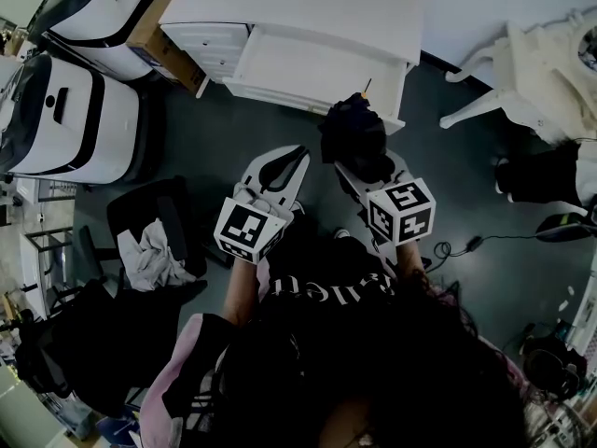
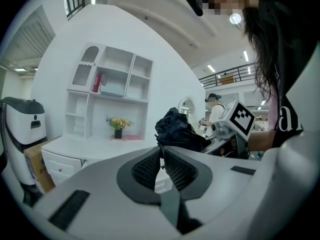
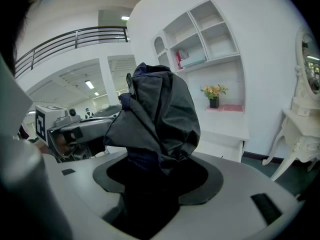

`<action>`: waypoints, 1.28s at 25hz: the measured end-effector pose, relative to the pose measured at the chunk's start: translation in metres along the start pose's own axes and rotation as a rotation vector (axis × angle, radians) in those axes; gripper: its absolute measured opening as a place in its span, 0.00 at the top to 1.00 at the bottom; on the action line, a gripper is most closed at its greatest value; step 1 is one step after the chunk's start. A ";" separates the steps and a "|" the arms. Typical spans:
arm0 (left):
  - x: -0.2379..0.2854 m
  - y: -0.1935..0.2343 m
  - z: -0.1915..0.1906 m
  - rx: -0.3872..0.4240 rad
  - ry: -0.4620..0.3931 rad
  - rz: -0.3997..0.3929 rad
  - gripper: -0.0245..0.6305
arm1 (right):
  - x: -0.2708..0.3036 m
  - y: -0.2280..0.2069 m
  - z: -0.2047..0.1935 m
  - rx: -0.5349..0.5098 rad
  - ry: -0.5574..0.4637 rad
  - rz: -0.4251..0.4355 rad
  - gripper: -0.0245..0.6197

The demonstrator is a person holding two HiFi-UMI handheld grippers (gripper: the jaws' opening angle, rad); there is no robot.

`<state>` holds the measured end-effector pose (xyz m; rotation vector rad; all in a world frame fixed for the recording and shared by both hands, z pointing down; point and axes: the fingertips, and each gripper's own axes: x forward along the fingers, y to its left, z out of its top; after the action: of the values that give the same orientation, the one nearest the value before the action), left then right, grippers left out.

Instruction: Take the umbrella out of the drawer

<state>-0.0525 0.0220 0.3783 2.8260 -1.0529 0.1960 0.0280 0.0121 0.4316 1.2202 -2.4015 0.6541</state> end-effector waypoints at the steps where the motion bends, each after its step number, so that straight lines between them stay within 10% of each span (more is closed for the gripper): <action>1: 0.002 -0.009 0.002 0.000 -0.002 0.006 0.93 | -0.009 -0.001 -0.004 0.002 -0.001 0.008 0.54; 17: -0.009 -0.137 -0.017 -0.044 -0.020 0.106 0.93 | -0.116 -0.015 -0.080 -0.013 -0.015 0.075 0.54; 32: -0.009 -0.148 -0.012 -0.047 -0.017 0.104 0.93 | -0.130 -0.013 -0.081 -0.027 -0.025 0.072 0.54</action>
<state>0.0366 0.1409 0.3785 2.7386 -1.1928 0.1553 0.1206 0.1348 0.4346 1.1420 -2.4769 0.6285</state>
